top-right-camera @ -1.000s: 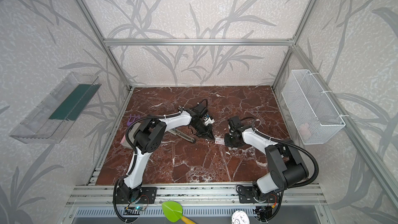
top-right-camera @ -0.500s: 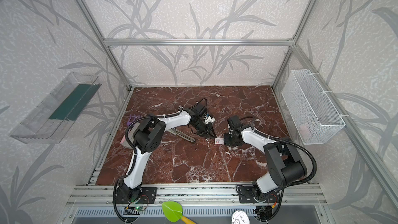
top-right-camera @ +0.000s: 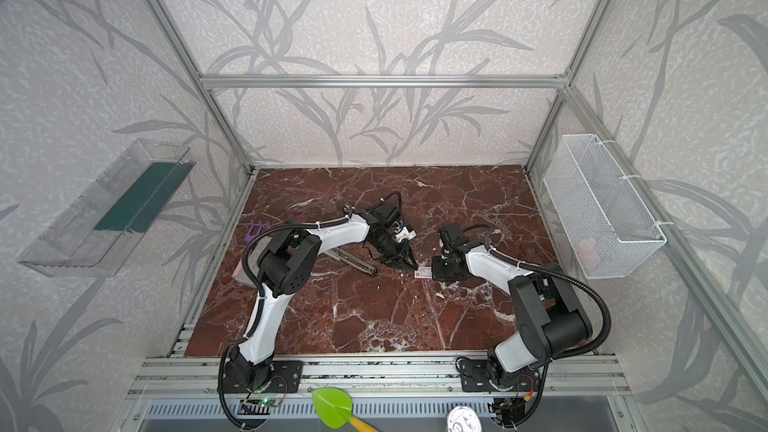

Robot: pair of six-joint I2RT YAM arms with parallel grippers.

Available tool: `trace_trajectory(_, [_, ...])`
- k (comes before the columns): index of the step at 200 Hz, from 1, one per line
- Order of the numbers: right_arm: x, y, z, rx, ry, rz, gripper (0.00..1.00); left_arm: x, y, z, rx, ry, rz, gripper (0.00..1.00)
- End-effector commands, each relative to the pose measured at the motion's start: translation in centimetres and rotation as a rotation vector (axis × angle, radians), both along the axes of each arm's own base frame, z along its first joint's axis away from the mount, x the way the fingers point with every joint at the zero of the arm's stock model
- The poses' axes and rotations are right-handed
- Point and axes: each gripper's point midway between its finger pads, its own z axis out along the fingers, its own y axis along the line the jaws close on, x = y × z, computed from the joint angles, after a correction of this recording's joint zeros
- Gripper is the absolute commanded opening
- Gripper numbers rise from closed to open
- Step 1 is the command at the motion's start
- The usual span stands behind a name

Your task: Load the staples into the stapler

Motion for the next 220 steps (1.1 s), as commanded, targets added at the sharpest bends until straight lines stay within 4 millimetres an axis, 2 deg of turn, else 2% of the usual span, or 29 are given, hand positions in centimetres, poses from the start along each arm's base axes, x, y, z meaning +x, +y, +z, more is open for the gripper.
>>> trace_trajectory(1, [0.4, 0.1, -0.1, 0.003, 0.000, -0.009, 0.09, -0.5, -0.4, -0.1, -0.010, 0.023, -0.020, 0.26])
trace_trajectory(92, [0.4, 0.2, 0.0, 0.011, -0.005, -0.007, 0.09, -0.7, -1.3, -0.8, -0.002, 0.039, -0.039, 0.25])
trace_trajectory(130, [0.3, 0.2, 0.0, 0.010, -0.005, -0.009, 0.09, -1.1, 0.1, -1.0, 0.065, 0.008, -0.044, 0.24])
trace_trajectory(152, [0.3, 0.2, -0.1, 0.013, -0.003, -0.010, 0.09, -1.2, 0.1, -1.2, 0.065, 0.015, -0.039, 0.25])
trace_trajectory(186, [0.2, 0.2, 0.0, 0.016, -0.007, -0.011, 0.09, -0.8, -0.7, -0.7, 0.024, 0.009, -0.030, 0.25])
trace_trajectory(220, [0.1, 0.2, -0.2, 0.017, -0.001, -0.008, 0.09, -0.6, -1.1, -0.5, 0.008, 0.012, -0.029, 0.20])
